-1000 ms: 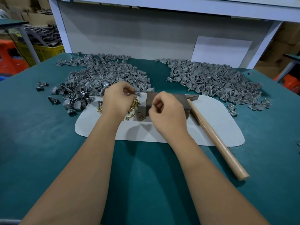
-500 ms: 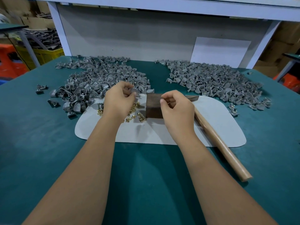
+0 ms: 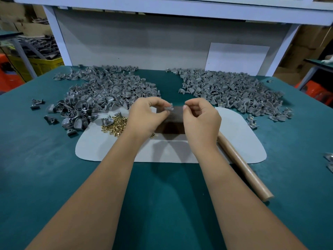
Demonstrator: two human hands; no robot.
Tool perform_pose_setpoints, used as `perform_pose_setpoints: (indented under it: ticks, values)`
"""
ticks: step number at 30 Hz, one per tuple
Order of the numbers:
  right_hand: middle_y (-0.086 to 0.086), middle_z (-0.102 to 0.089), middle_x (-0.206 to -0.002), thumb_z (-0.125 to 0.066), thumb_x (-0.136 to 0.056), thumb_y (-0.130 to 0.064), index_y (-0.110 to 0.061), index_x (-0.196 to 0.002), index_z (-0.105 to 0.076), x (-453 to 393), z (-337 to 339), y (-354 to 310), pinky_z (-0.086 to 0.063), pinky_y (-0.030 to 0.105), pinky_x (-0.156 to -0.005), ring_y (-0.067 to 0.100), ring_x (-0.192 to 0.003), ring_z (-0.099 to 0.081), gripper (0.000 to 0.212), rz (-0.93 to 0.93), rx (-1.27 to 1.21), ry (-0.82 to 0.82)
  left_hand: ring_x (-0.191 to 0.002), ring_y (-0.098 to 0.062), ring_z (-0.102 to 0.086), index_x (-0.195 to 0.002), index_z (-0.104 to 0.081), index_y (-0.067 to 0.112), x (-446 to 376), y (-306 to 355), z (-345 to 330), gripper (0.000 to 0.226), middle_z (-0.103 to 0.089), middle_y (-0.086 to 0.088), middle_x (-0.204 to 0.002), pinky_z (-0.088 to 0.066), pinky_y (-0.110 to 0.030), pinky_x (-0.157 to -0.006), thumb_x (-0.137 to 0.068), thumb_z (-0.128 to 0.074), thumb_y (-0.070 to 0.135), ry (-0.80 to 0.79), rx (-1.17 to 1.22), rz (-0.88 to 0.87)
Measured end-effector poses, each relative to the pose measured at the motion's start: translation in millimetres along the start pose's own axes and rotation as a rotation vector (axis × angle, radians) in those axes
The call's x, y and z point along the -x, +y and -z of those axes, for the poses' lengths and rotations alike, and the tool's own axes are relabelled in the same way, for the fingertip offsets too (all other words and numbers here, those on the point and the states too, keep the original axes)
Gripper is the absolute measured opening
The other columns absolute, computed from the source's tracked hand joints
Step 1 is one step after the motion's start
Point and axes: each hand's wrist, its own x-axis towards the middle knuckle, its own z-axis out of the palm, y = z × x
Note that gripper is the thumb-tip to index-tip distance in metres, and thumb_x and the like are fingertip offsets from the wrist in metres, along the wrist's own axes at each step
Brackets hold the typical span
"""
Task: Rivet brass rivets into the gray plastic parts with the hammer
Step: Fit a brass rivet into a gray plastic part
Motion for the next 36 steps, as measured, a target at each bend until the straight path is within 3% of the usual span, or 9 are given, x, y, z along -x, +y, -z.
perform_pose_setpoints:
  ticks: [6,12,15,18,23,28,31,33,36]
  values:
    - [-0.013,-0.068,-0.081,-0.065,-0.082,-0.016,-0.032,-0.079,-0.064,-2.1,1.6,3.5,-0.043,0.044,-0.095,0.014,-0.095,-0.062,0.016,-0.013,0.162,-0.172,-0.096,-0.025,-0.065,-0.094,-0.079,0.017,2.4,7.0,-10.5,0.018,-0.074,0.001,-0.083,-0.053,-0.041,-0.088,-0.08,-0.071,0.011,-0.047,-0.237,-0.12]
    - [-0.013,-0.066,-0.082,-0.063,-0.086,-0.017,-0.032,-0.081,-0.063,-5.2,4.8,5.9,-0.041,0.042,-0.097,0.014,-0.097,-0.06,0.015,-0.018,0.223,-0.155,-0.082,0.011,-0.063,-0.093,-0.078,0.022,3.6,7.4,-6.4,0.016,-0.07,0.018,-0.081,-0.045,-0.006,-0.075,-0.084,-0.069,0.012,-0.003,-0.059,-0.024]
    - [-0.016,-0.061,-0.079,-0.062,-0.087,-0.017,-0.031,-0.083,-0.065,-5.6,5.7,4.8,-0.035,0.035,-0.095,0.017,-0.101,-0.054,0.015,-0.005,0.295,-0.05,-0.096,0.0,-0.063,-0.101,-0.074,0.024,0.8,4.0,-2.5,0.027,-0.07,0.012,-0.094,-0.051,-0.022,-0.09,-0.085,-0.062,0.006,0.062,-0.072,0.041]
    - [-0.011,-0.067,-0.086,-0.061,-0.087,-0.015,-0.026,-0.089,-0.069,-5.8,5.7,4.9,-0.039,0.039,-0.095,0.02,-0.102,-0.056,0.014,-0.013,0.236,-0.034,-0.129,-0.013,-0.047,-0.118,-0.069,0.025,-1.1,1.0,-2.2,0.038,-0.066,0.006,-0.121,-0.035,-0.038,-0.113,-0.085,-0.061,0.007,-0.008,-0.167,0.022]
    - [-0.001,-0.07,-0.091,-0.062,-0.087,-0.009,-0.017,-0.096,-0.073,-4.4,2.2,6.1,-0.048,0.037,-0.088,0.021,-0.098,-0.06,0.016,0.014,0.148,-0.105,-0.144,-0.008,-0.03,-0.122,-0.068,0.028,0.1,-2.3,-11.6,0.036,-0.058,0.006,-0.138,-0.02,-0.039,-0.121,-0.089,-0.063,0.016,-0.132,-0.228,0.002]
    - [0.0,-0.069,-0.089,-0.064,-0.086,-0.008,-0.018,-0.093,-0.073,-6.5,0.3,9.4,-0.05,0.034,-0.086,0.018,-0.095,-0.061,0.015,-0.002,0.131,-0.121,-0.138,-0.008,-0.041,-0.097,-0.075,0.03,-0.2,-5.2,-13.0,0.019,-0.06,-0.004,-0.134,-0.031,-0.026,-0.113,-0.085,-0.072,0.016,-0.059,-0.101,0.045]
    - [-0.007,-0.066,-0.084,-0.064,-0.085,-0.008,-0.021,-0.088,-0.071,-5.2,0.1,7.6,-0.048,0.029,-0.085,0.016,-0.095,-0.06,0.015,0.037,0.125,-0.122,-0.102,0.006,-0.061,-0.084,-0.073,0.032,0.3,-5.0,-12.4,0.019,-0.071,0.008,-0.101,-0.046,-0.017,-0.089,-0.085,-0.071,0.014,-0.028,-0.034,0.028]
    - [-0.021,-0.057,-0.077,-0.065,-0.084,-0.009,-0.021,-0.086,-0.07,-3.5,0.6,5.1,-0.042,0.022,-0.081,0.015,-0.095,-0.056,0.014,0.107,0.143,-0.095,-0.076,0.013,-0.062,-0.083,-0.071,0.029,0.7,-3.6,-11.3,0.019,-0.069,0.016,-0.083,-0.043,-0.003,-0.069,-0.087,-0.068,0.011,-0.006,0.017,0.043]
    - [-0.018,-0.062,-0.081,-0.065,-0.085,-0.011,-0.021,-0.087,-0.07,-3.6,-3.2,1.6,-0.045,0.031,-0.085,0.015,-0.094,-0.056,0.012,0.095,0.125,-0.119,-0.072,0.017,-0.06,-0.092,-0.074,0.02,0.8,-1.7,-11.7,0.013,-0.069,0.017,-0.08,-0.041,0.001,-0.066,-0.088,-0.067,0.012,0.021,-0.004,0.038]
